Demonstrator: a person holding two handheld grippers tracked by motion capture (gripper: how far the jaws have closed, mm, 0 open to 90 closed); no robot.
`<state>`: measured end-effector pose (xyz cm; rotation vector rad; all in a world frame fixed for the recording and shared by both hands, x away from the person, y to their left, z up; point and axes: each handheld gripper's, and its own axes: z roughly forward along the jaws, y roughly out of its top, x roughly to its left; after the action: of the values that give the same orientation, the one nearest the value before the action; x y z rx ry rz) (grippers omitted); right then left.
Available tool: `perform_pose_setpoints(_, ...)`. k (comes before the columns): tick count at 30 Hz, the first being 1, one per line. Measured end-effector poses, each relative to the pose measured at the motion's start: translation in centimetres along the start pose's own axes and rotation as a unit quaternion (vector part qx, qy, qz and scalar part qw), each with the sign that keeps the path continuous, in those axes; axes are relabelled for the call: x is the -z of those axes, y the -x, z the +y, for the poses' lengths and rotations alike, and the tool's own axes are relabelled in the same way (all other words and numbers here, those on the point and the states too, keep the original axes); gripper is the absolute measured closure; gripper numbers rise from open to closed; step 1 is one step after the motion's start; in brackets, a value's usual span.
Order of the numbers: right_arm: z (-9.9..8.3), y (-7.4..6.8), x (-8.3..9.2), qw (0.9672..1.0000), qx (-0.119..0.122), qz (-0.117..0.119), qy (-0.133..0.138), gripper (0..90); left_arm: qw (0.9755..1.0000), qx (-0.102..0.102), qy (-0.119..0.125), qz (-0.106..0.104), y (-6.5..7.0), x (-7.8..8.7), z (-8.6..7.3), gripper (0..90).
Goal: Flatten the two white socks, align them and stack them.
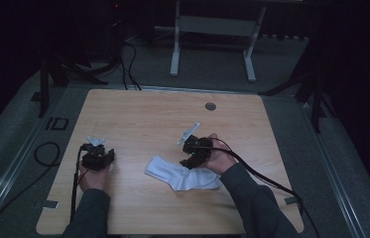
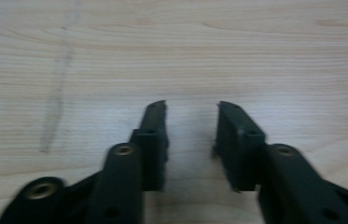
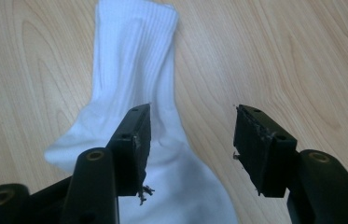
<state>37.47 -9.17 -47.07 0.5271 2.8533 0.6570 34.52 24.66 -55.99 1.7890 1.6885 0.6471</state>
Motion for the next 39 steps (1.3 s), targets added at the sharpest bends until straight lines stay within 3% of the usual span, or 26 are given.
perform_pose_setpoints(3,-0.5,0.2,0.4,1.0,-0.006,0.002,0.004,46.7,0.9997,-0.016,-0.004,-0.021,0.6,0.3,0.2,79.6)
perform_pose_setpoints(5,-0.9,0.2,0.6,0.9999,-0.008,0.0,0.007,47.5,0.999,-0.031,0.013,-0.029,1.4,1.0,0.4,89.7)
perform_pose_setpoints(9,-1.6,0.5,1.3,0.9997,-0.017,-0.004,0.016,50.3,0.9956,-0.071,0.03,-0.054,3.4,2.6,1.1,90.0)
perform_pose_setpoints(11,-2.0,0.5,1.5,0.9996,-0.021,-0.007,0.015,50.7,0.9932,-0.086,0.033,-0.071,4.4,2.9,1.2,90.0)
perform_pose_setpoints(12,-2.0,0.5,1.5,0.9996,-0.021,-0.007,0.015,50.7,0.9932,-0.086,0.033,-0.071,4.4,2.9,1.2,90.0)
perform_pose_setpoints(14,-2.5,0.6,1.9,0.9995,-0.025,-0.009,0.014,51.3,0.9887,-0.102,0.036,-0.104,5.7,3.3,1.3,90.0)
perform_pose_setpoints(20,-3.8,0.9,2.4,0.9989,-0.043,-0.014,0.014,53.6,0.9775,-0.15,0.041,-0.142,8.8,3.7,1.2,90.0)
perform_pose_setpoints(25,-5.1,0.9,2.8,0.9985,-0.047,-0.027,0.013,56.9,0.9703,-0.18,0.029,-0.159,10.9,3.2,0.8,90.0)
perform_pose_setpoints(32,-6.4,1.2,2.5,0.9974,-0.063,-0.033,-0.01,65.0,0.9665,-0.193,0.008,-0.17,11.8,2.6,0.2,90.0)
perform_pose_setpoints(35,-7.4,1.6,1.7,0.9961,-0.077,-0.037,-0.023,65.6,0.9619,-0.209,-0.016,-0.175,12.1,2.0,-0.2,90.0)
perform_pose_setpoints(39,-8.2,1.9,0.7,0.9951,-0.086,-0.031,-0.037,64.5,0.9615,-0.21,-0.027,-0.175,12.2,1.7,-0.4,90.0)
